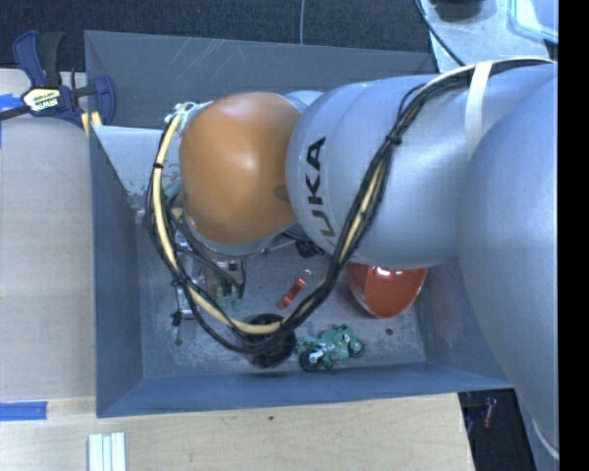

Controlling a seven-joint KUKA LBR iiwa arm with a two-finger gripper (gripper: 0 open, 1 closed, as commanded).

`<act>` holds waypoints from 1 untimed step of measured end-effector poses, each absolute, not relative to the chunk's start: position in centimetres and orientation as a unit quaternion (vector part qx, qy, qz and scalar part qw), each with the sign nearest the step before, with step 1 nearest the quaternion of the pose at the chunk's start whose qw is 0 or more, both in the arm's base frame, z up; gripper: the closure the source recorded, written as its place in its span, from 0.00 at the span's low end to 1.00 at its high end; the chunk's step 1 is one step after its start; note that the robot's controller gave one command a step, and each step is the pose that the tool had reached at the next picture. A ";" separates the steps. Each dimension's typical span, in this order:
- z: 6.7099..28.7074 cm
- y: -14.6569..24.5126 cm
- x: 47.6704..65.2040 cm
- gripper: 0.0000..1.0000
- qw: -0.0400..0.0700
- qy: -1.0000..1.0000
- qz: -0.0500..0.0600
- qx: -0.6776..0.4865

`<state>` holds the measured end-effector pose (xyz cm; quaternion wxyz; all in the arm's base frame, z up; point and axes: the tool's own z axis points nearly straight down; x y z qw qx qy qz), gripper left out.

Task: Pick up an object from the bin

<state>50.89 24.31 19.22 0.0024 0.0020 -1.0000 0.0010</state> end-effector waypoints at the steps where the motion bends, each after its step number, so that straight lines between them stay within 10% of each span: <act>1: 19.7 24.2 51.1 0.00 -0.001 -1.000 -0.001 0.000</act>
Offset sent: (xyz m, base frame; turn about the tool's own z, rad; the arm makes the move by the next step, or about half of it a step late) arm 0.0223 -0.0963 -0.1222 -0.9230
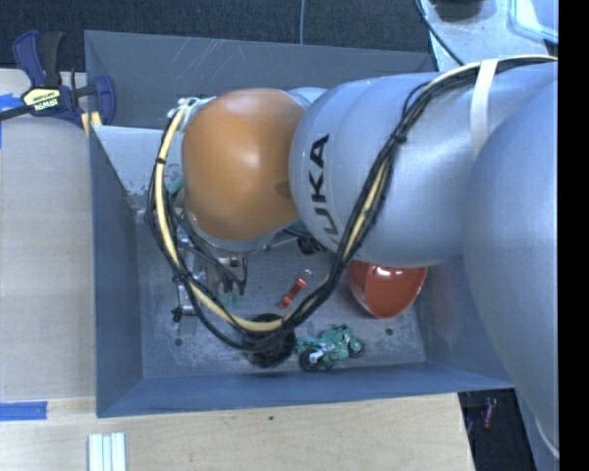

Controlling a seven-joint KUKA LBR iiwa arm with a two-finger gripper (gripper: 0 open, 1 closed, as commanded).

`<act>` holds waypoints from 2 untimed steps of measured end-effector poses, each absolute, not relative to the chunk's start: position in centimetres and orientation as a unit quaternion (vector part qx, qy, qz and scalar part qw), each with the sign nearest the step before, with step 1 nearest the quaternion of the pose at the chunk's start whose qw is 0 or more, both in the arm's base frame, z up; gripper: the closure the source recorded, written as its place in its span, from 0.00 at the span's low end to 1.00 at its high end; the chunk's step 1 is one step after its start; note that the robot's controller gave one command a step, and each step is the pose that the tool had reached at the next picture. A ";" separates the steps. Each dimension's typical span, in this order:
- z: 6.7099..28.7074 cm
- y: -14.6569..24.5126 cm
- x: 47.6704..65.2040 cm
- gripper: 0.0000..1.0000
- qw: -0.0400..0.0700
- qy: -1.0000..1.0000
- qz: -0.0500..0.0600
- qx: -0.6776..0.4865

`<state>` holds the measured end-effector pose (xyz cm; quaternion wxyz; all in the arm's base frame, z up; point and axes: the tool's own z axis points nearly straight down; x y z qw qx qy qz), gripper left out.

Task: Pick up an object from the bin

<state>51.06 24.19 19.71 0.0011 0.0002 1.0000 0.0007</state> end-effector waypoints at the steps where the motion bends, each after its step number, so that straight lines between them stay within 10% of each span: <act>1: 14.7 20.6 51.9 0.00 0.002 0.982 0.001 -0.189; 2: 14.2 16.3 53.2 0.00 0.002 0.977 0.001 -0.215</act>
Offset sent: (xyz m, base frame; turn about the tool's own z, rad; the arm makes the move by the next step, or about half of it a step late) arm 0.0306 -0.1075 -0.0529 -0.2244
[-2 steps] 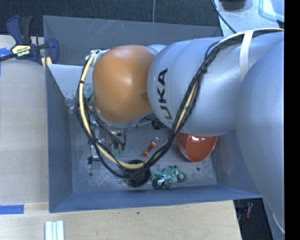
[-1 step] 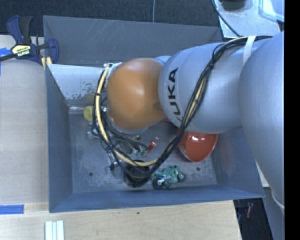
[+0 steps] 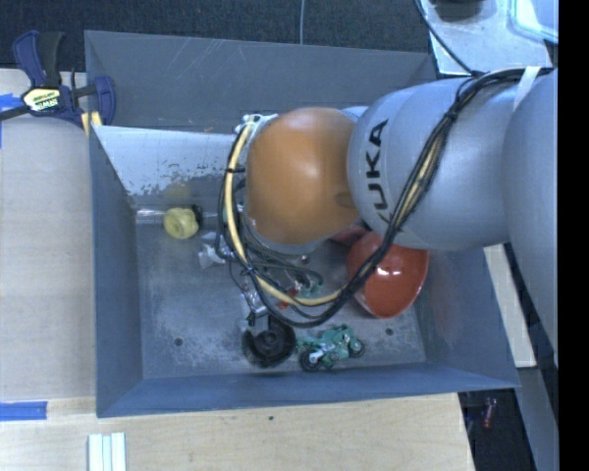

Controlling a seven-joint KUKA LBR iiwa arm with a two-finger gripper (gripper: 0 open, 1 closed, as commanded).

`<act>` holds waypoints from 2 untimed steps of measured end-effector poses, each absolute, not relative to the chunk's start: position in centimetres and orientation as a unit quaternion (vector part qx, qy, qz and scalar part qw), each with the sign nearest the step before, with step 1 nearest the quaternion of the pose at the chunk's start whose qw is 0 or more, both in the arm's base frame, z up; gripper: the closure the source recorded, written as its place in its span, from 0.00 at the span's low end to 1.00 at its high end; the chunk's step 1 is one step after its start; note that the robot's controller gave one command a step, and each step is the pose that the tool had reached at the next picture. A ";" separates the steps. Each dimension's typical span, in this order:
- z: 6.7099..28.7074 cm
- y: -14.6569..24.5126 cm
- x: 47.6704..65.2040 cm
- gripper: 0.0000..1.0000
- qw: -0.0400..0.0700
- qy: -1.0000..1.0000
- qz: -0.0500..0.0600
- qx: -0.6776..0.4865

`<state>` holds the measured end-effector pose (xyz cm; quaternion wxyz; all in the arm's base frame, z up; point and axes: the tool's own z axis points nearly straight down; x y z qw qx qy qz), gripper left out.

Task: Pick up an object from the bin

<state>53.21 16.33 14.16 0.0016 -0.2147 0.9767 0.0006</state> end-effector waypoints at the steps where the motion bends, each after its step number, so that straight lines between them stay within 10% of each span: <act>1: 13.6 13.3 53.2 0.00 0.000 0.991 0.000 -0.130; 2: 10.1 8.1 51.6 0.00 0.003 0.957 0.000 -0.290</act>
Offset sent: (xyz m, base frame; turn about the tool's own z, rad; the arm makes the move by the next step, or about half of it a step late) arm -0.0334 -0.1242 -0.0716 0.0002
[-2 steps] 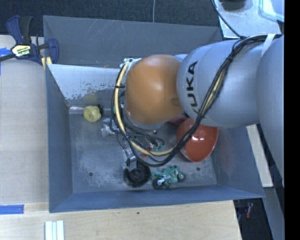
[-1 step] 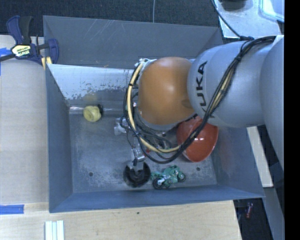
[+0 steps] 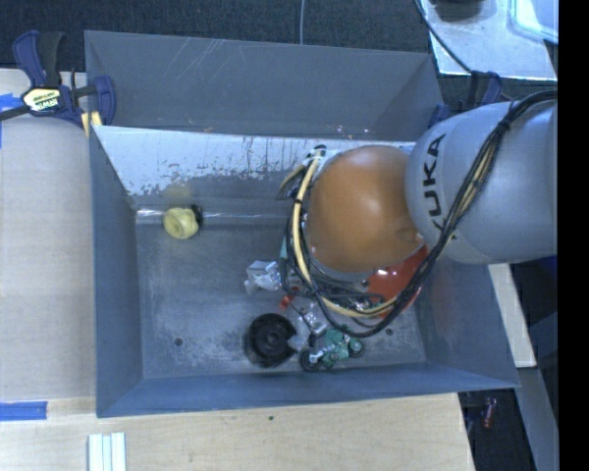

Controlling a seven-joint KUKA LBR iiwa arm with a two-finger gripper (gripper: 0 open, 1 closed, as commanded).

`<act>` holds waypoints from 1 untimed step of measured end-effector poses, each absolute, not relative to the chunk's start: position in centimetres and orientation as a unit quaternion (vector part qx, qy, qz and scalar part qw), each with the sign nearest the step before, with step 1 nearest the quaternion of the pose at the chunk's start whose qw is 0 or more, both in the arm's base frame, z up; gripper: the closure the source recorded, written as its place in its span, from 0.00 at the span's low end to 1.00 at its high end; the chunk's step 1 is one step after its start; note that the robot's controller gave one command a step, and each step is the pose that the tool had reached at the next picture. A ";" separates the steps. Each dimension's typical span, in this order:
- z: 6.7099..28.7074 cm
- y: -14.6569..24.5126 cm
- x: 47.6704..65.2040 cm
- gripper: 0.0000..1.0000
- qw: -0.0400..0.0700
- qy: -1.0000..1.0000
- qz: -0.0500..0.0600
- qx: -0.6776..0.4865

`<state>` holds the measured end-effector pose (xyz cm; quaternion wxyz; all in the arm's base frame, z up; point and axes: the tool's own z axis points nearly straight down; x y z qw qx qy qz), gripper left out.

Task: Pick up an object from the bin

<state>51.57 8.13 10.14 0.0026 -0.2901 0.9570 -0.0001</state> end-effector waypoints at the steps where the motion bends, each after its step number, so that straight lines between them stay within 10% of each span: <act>1: 7.6 6.7 54.3 1.00 0.005 0.903 0.000 -0.429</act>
Offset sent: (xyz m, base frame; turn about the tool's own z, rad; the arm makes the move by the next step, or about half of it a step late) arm 0.0000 0.0000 0.0000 0.0000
